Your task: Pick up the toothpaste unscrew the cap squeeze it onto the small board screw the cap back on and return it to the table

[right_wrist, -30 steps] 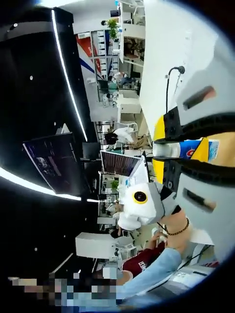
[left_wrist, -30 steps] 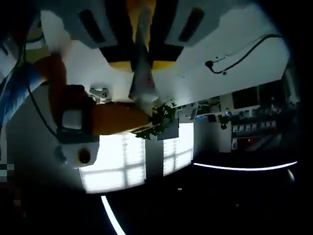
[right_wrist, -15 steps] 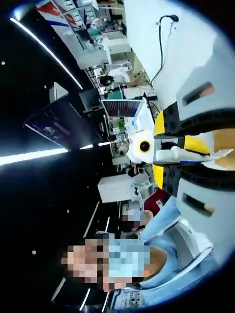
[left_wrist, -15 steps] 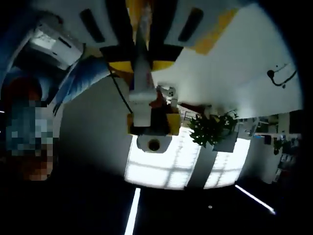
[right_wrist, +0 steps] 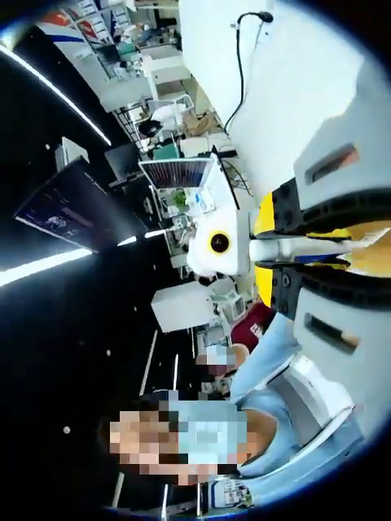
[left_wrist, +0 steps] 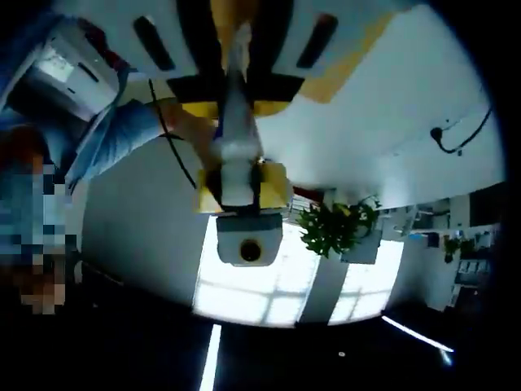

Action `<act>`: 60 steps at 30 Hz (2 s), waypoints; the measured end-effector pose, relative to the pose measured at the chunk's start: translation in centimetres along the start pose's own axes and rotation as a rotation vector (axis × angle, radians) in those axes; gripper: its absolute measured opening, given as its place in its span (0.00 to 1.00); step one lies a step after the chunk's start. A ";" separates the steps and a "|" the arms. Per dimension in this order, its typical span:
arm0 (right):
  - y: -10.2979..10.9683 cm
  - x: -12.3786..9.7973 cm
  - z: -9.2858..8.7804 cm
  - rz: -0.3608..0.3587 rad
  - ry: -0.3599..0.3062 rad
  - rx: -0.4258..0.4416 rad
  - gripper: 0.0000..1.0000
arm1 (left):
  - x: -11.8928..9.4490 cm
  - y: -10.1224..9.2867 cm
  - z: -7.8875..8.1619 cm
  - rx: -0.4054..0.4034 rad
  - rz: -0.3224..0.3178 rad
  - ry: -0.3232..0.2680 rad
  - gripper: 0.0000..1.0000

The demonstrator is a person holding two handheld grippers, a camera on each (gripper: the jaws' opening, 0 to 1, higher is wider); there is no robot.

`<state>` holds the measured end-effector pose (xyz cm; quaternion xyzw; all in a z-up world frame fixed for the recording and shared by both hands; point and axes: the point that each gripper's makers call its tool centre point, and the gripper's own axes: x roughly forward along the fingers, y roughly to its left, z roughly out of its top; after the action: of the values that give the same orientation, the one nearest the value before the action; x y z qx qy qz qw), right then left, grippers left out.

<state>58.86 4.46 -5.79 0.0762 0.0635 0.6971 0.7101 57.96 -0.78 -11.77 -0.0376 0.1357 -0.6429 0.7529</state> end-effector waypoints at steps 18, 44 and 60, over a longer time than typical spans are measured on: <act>-4.5 -0.2 1.8 -0.623 -0.084 -0.264 0.11 | -1.8 5.9 2.9 0.165 0.493 -0.166 0.09; 0.4 -0.8 2.5 0.212 -0.184 0.153 0.24 | -0.6 -1.7 2.7 -0.093 -0.138 -0.162 0.09; 2.5 0.2 1.3 0.317 -0.147 0.286 0.12 | -0.1 -3.2 1.4 -0.114 -0.203 -0.087 0.09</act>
<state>56.70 4.72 -4.05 0.2358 0.0968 0.7764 0.5764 55.27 -1.41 -9.70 -0.1219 0.1347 -0.7049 0.6857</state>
